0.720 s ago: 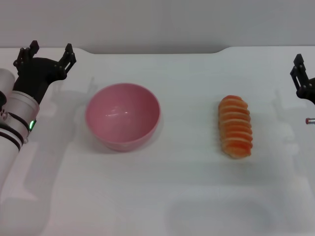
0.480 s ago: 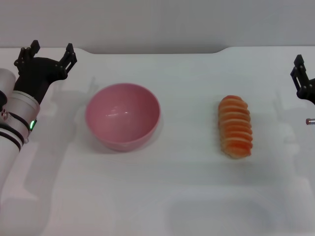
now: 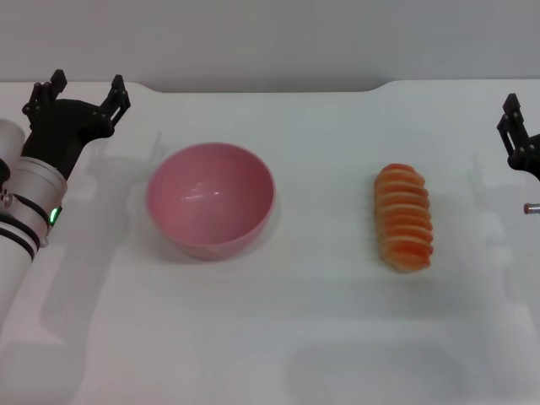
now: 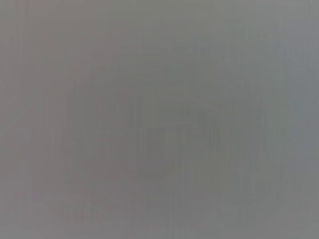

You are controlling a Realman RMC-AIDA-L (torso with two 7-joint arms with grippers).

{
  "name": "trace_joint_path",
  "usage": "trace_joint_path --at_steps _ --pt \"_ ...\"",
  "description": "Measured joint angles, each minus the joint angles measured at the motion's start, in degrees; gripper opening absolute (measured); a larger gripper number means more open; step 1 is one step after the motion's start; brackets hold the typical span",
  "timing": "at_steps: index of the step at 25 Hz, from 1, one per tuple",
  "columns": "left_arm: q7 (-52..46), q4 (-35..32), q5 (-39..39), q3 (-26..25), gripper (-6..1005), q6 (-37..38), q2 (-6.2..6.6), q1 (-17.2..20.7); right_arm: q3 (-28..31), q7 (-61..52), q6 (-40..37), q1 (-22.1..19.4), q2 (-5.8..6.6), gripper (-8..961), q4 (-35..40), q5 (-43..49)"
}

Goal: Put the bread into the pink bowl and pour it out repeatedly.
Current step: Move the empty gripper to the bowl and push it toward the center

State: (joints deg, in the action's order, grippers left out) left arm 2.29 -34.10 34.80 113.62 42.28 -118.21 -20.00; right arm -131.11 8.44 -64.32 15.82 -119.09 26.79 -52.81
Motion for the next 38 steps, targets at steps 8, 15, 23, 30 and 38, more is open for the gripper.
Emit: trace_joint_path --at_steps 8,15,23,30,38 --pt "-0.1 0.0 0.0 0.0 835 0.1 0.00 0.3 0.0 0.0 -0.2 0.0 0.00 657 0.0 0.0" --pt "0.1 0.0 0.0 0.0 830 0.1 0.00 0.0 0.0 0.0 -0.3 0.0 0.00 657 0.0 0.0" --pt "0.2 0.0 0.0 0.0 825 0.1 0.00 -0.1 0.0 0.0 -0.4 0.0 0.00 657 0.2 0.0" --pt "0.2 0.0 0.0 0.0 820 0.1 0.00 0.0 0.0 0.0 -0.4 0.1 0.00 656 0.3 0.0" --pt "0.2 0.0 0.0 0.1 814 0.1 0.00 0.1 0.0 0.0 -0.4 0.0 -0.02 656 0.3 0.0"
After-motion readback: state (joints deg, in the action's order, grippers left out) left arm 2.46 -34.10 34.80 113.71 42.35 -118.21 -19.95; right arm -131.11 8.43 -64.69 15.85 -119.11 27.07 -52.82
